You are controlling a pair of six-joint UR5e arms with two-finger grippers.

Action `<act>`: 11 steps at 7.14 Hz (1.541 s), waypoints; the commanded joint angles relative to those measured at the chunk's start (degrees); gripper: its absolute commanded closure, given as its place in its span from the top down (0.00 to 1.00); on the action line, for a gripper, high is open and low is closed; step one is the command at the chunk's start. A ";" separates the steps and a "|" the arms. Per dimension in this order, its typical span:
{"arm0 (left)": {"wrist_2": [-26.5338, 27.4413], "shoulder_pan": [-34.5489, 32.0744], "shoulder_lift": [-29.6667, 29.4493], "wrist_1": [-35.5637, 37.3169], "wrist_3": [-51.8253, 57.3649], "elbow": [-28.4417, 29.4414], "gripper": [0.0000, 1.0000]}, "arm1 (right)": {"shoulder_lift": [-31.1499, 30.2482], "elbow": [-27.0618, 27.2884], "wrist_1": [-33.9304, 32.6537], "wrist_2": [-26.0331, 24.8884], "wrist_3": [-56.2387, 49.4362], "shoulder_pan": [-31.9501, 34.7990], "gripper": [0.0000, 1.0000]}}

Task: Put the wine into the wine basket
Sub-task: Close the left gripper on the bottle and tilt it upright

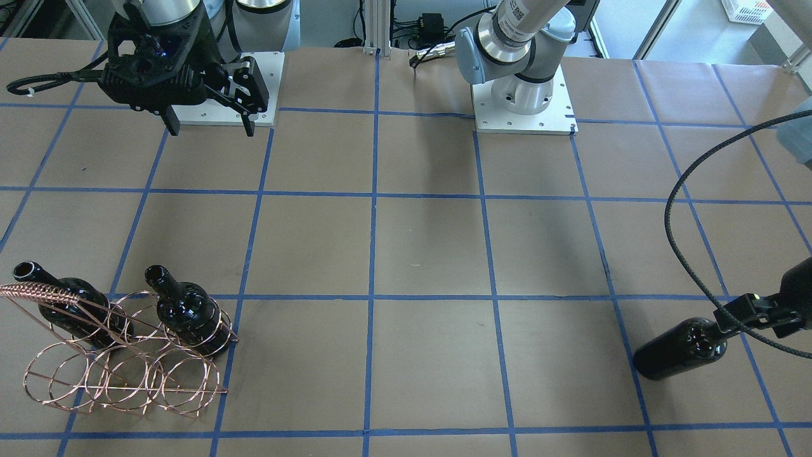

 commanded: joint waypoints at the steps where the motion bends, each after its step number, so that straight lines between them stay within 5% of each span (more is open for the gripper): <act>1: -0.32 0.05 -0.78 0.01 0.19 -0.48 0.98 | -0.01 0.00 0.04 0.06 0.01 0.00 1.00; 8: 1.34 0.05 -0.61 -0.52 0.98 -1.44 0.68 | 0.08 0.00 -0.22 0.32 -0.35 0.00 1.00; 9: 1.35 0.05 -0.61 -0.52 0.99 -1.44 0.57 | 0.08 0.09 -0.22 0.41 -0.17 0.00 1.00; 11: 1.44 0.05 -0.35 -2.00 1.07 -1.53 0.09 | 0.17 0.09 -0.31 0.32 -0.26 0.00 1.00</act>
